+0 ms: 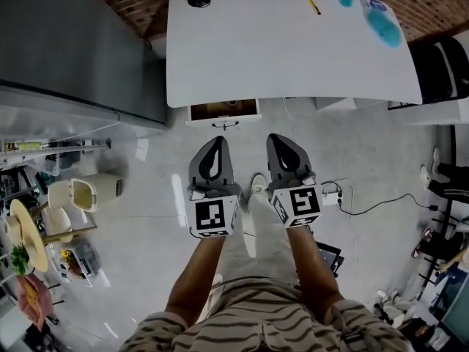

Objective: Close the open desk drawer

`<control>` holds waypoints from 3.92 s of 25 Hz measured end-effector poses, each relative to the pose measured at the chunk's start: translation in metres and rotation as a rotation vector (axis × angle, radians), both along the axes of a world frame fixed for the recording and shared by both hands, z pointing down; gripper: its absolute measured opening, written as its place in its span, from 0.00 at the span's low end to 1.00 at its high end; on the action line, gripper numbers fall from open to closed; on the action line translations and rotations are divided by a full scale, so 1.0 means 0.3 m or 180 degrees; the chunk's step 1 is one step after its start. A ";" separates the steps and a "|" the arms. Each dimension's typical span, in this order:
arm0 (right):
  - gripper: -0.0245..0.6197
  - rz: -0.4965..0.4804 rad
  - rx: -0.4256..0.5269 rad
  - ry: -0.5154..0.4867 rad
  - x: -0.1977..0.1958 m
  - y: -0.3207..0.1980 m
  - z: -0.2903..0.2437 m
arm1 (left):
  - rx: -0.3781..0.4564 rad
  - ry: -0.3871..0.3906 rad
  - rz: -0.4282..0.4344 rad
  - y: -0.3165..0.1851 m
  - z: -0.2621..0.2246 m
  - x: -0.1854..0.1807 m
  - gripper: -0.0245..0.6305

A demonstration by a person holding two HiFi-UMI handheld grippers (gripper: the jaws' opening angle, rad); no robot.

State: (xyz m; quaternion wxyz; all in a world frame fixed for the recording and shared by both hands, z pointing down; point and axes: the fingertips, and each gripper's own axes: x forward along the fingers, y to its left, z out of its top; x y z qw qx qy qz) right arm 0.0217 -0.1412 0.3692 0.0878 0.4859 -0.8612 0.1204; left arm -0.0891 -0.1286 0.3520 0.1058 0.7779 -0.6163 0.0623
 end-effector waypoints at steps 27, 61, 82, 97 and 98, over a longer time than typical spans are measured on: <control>0.06 0.0213 0.0047 -0.0049 -0.092 -0.024 0.351 | -0.0253 0.0302 -0.0003 -0.018 0.420 -0.042 0.05; 0.06 0.0130 -0.0141 -0.0103 -0.076 -0.046 0.649 | -0.0513 0.4255 -0.0844 -0.111 1.086 -0.167 0.05; 0.06 0.0232 -0.0207 -0.0155 -0.048 -0.053 0.684 | -0.0438 0.4946 -0.1164 -0.149 1.391 -0.165 0.13; 0.06 0.0274 -0.0247 -0.0154 -0.032 -0.067 0.708 | -0.0307 0.5085 -0.1201 -0.230 1.434 -0.195 0.19; 0.06 0.0273 -0.0253 -0.0156 -0.033 -0.069 0.710 | -0.0295 0.5088 -0.1202 -0.239 1.427 -0.195 0.17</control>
